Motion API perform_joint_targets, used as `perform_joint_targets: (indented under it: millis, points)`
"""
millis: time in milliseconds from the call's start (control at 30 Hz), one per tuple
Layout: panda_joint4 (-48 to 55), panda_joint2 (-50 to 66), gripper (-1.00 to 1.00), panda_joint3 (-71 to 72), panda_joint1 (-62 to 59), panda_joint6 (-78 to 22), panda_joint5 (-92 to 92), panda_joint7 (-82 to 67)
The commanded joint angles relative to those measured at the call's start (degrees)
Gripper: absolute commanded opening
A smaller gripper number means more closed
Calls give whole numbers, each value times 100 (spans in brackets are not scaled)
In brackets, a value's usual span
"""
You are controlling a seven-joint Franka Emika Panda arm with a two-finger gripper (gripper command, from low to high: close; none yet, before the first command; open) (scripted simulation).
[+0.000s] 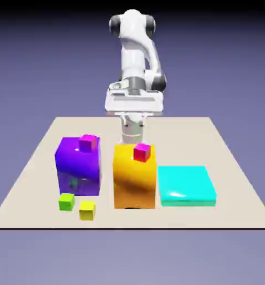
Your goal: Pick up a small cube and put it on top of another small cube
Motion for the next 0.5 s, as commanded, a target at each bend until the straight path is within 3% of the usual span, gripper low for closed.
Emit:
perform_joint_targets:
  millis: [0, 467]
  points:
    - [140, 208, 0, -93, 25, -152, 38, -70]
    - [2100, 3115, 0, -1398, 375, -2280, 566, -1043]
